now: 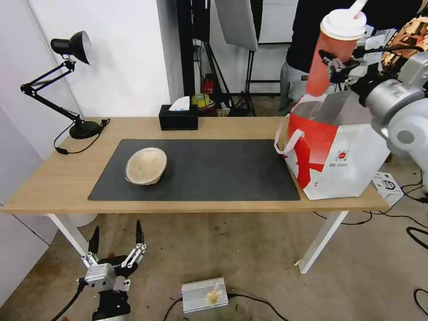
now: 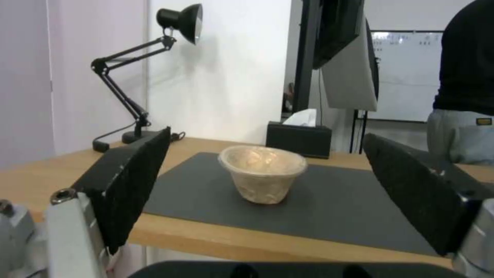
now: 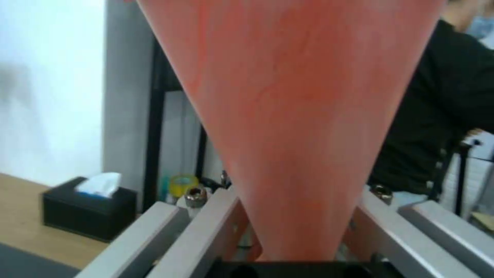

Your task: Pick up the trash from the table and place it into the takeout bag.

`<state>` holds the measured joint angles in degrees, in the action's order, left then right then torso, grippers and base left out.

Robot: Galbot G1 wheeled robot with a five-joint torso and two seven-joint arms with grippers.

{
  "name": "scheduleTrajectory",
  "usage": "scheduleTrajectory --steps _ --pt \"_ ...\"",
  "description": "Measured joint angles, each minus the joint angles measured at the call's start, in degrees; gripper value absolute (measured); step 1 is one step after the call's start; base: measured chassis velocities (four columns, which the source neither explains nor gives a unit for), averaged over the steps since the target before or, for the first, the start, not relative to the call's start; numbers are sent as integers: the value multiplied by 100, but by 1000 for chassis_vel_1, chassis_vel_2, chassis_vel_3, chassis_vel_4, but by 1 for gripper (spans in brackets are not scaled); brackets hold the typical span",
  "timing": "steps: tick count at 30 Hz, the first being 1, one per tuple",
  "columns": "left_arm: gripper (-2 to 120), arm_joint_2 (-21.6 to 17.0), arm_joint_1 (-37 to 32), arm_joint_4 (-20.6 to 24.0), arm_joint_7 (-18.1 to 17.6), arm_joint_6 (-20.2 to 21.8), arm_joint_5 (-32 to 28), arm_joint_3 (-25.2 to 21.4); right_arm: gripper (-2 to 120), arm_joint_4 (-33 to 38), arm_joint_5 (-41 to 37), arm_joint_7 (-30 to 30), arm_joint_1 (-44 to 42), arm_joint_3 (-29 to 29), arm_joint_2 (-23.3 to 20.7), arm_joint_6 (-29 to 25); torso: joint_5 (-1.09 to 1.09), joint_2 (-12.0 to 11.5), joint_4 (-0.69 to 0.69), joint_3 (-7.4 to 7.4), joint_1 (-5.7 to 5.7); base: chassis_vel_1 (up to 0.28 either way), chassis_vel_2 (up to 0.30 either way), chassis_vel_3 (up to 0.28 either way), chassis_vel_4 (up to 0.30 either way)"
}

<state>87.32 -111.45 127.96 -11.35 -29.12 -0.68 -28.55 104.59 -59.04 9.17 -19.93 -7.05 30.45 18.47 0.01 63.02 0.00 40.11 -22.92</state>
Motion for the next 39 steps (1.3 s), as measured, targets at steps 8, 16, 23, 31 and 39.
scheduleTrajectory --steps 8,16,23,31,39 --pt "100 13 52 -33 1 1 -17 13 5 -294 380 49 -54 13 7 -5 -1 0 0 0 0 0 0 0 0" --pt "100 14 23 3 0 -1 -18 -4 5 -1005 1835 -792 -143 59 62 -295 0 0 -1 0 0 0 0 0 0" --pt "100 15 -20 11 0 -42 -18 -24 4 -1459 2391 -1574 -137 110 78 -465 -1 0 -1 0 0 0 0 0 0" --pt "100 25 -89 60 -1 -121 -9 -38 4 -2408 3143 -3924 445 291 20 -763 -1 0 0 0 0 0 0 0 0" --pt "100 30 -109 94 -2 -139 -4 -34 4 -3080 3589 -5424 885 423 -33 -1455 -1 0 -1 0 0 0 0 0 0"
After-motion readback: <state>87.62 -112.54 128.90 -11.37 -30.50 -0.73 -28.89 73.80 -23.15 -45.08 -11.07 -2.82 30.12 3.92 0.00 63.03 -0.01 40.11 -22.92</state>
